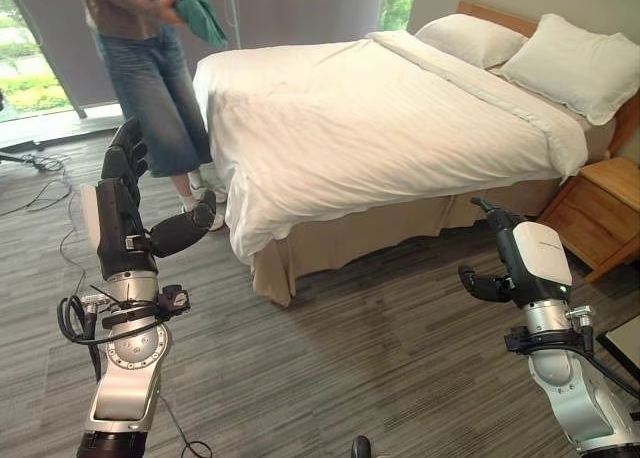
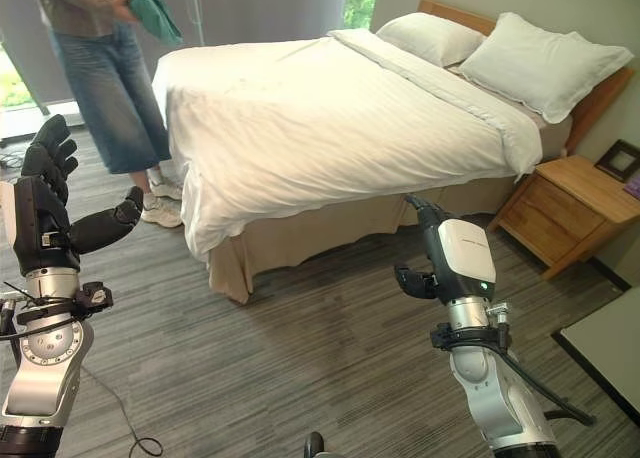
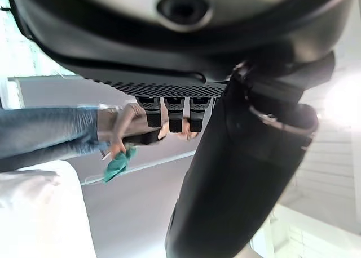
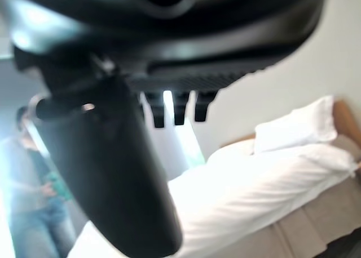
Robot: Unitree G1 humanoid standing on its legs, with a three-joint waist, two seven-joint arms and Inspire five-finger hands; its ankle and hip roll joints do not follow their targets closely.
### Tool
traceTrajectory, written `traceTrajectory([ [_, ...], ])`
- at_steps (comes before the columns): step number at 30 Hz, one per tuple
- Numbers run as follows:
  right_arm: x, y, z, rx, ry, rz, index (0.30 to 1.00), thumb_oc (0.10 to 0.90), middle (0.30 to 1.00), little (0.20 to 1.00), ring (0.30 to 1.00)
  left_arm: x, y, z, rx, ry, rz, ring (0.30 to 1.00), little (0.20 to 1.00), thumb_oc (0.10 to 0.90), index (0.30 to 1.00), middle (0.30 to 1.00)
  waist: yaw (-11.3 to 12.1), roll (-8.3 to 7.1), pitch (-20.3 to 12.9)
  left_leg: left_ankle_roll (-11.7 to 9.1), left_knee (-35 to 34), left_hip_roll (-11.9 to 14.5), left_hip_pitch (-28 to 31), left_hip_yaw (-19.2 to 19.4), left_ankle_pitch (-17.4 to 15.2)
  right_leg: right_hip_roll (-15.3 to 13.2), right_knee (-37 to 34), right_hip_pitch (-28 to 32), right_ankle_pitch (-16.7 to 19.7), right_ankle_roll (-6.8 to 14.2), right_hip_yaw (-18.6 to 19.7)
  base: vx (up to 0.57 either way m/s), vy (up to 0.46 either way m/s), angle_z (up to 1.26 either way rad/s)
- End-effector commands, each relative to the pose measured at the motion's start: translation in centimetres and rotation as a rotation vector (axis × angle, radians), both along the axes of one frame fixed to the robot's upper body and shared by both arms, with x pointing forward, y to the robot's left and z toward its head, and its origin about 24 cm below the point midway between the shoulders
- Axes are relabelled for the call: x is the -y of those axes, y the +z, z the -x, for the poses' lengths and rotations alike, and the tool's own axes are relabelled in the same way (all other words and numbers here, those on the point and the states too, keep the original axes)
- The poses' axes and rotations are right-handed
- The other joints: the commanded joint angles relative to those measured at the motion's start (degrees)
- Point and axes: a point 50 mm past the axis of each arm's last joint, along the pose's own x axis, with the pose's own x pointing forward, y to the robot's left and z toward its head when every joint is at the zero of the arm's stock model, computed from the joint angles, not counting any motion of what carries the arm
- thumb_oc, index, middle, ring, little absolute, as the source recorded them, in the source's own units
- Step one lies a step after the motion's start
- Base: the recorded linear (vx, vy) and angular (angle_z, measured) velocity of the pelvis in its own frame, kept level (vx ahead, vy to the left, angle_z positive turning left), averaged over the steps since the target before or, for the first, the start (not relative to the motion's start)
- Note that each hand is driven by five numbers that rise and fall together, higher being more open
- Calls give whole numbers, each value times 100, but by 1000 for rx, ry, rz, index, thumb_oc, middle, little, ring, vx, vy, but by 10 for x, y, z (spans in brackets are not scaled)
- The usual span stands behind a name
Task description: Pick up bed clothes into laundry basket.
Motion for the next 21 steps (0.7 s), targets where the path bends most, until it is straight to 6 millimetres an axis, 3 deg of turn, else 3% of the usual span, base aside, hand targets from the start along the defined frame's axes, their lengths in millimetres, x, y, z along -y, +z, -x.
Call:
traceTrajectory([
  [1,-10,50,-2,261,53,-23,900,800,900,900,900,11,39,10,186,-104,-157,900,900,800,900,900,-428,-192,-451,853,431,-648,-99,637,-1478,-273,75,390,-1523,247,-383,-40,117,24],
  [3,-6,43,2,247,23,-49,900,800,900,900,900,10,30,8,145,-105,-143,900,900,800,900,900,-508,-101,-521,796,-196,-780,64,449,-1231,-293,75,320,-1421,297,-508,-2,103,16],
  [7,-7,33,5,215,6,-80,900,800,900,900,900,9,17,9,80,-113,-136,900,900,800,900,900,-544,-125,-652,834,-952,-905,348,346,-996,-307,75,243,-1301,387,-495,6,49,16],
  [16,-16,20,-6,148,31,-118,900,800,900,900,900,10,-6,9,-26,-121,-76,900,900,800,900,900,-440,-251,-688,961,-1041,-1047,320,102,-1081,-326,75,176,-1098,475,-270,11,69,-10],
  [21,-22,19,-11,137,45,-132,900,800,900,900,900,2,-9,5,-70,-71,-139,900,900,800,900,900,-438,-284,-407,1109,-1041,-1065,424,120,-1227,-690,1583,-355,-1127,724,-317,37,96,-6],
])
